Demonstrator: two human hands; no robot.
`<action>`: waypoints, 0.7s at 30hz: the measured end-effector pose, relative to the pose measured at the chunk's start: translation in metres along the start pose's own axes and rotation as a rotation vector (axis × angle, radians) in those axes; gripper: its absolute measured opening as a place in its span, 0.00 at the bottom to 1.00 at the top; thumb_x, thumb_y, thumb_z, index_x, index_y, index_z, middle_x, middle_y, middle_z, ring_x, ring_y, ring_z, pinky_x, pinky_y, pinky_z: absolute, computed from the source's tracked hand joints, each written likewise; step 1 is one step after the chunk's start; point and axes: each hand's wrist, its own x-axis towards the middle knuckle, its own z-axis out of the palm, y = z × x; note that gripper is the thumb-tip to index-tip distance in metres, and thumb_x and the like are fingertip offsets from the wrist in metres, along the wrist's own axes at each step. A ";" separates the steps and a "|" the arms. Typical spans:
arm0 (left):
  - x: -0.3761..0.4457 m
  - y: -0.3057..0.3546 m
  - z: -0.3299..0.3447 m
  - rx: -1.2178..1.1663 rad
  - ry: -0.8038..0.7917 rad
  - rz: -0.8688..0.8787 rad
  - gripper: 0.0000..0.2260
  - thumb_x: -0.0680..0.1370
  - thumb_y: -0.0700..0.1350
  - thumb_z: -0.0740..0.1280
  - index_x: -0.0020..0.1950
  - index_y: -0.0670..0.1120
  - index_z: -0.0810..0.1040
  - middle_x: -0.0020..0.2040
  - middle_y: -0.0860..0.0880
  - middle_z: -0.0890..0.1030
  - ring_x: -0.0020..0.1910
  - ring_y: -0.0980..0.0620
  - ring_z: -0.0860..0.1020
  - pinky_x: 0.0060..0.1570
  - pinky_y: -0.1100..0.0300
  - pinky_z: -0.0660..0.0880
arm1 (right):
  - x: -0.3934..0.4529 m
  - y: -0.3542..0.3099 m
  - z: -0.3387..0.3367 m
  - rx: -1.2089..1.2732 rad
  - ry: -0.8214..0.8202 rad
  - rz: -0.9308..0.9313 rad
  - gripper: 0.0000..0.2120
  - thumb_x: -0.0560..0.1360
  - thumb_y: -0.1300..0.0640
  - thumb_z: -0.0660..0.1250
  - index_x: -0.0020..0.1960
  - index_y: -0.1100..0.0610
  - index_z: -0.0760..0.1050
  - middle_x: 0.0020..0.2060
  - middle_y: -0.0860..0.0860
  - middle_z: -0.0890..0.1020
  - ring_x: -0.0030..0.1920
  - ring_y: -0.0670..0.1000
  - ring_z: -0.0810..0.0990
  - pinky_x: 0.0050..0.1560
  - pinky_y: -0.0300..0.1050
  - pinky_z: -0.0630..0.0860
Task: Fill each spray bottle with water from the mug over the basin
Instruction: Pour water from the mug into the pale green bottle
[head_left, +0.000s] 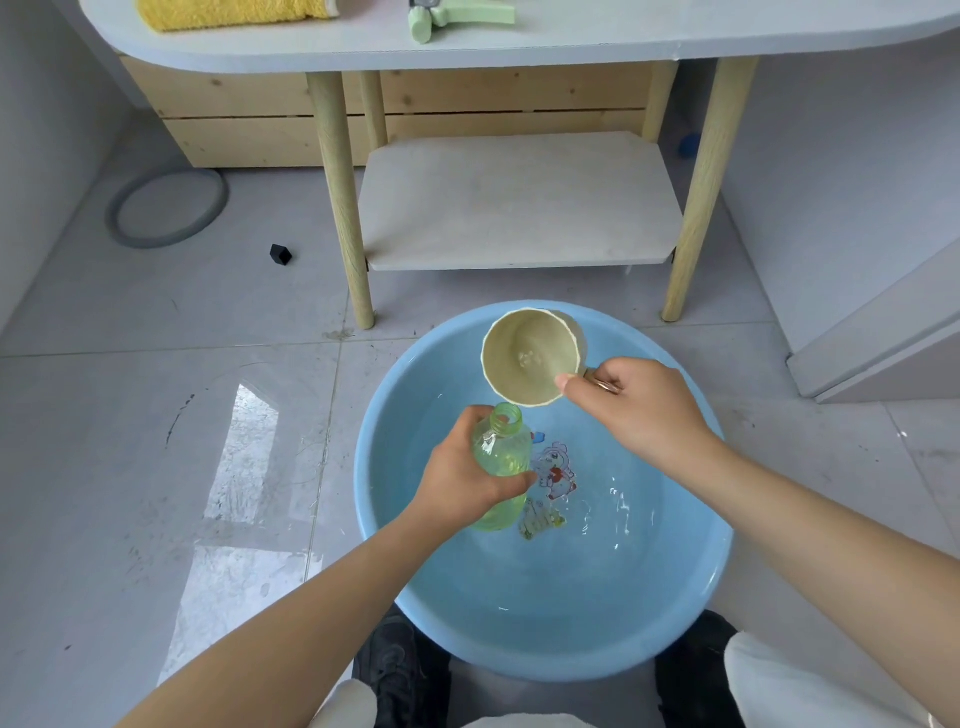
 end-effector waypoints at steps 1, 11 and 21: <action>0.000 0.000 0.000 0.002 -0.001 0.001 0.28 0.65 0.48 0.79 0.57 0.58 0.67 0.56 0.59 0.76 0.53 0.57 0.74 0.43 0.74 0.67 | -0.001 0.000 0.001 -0.006 0.033 -0.029 0.26 0.71 0.41 0.68 0.28 0.56 0.59 0.22 0.47 0.61 0.34 0.53 0.62 0.34 0.45 0.58; -0.003 0.003 -0.002 -0.018 -0.005 0.002 0.28 0.66 0.48 0.78 0.57 0.59 0.66 0.53 0.61 0.75 0.53 0.58 0.73 0.40 0.77 0.67 | -0.005 0.002 0.006 -0.140 0.174 -0.228 0.23 0.69 0.37 0.67 0.28 0.52 0.63 0.21 0.46 0.66 0.39 0.49 0.65 0.48 0.41 0.58; -0.005 0.004 -0.003 -0.027 -0.016 -0.001 0.28 0.66 0.48 0.78 0.58 0.59 0.65 0.52 0.64 0.73 0.52 0.60 0.72 0.39 0.79 0.66 | -0.002 0.007 0.009 -0.202 0.280 -0.365 0.26 0.67 0.36 0.59 0.30 0.59 0.69 0.19 0.44 0.62 0.28 0.53 0.71 0.51 0.45 0.60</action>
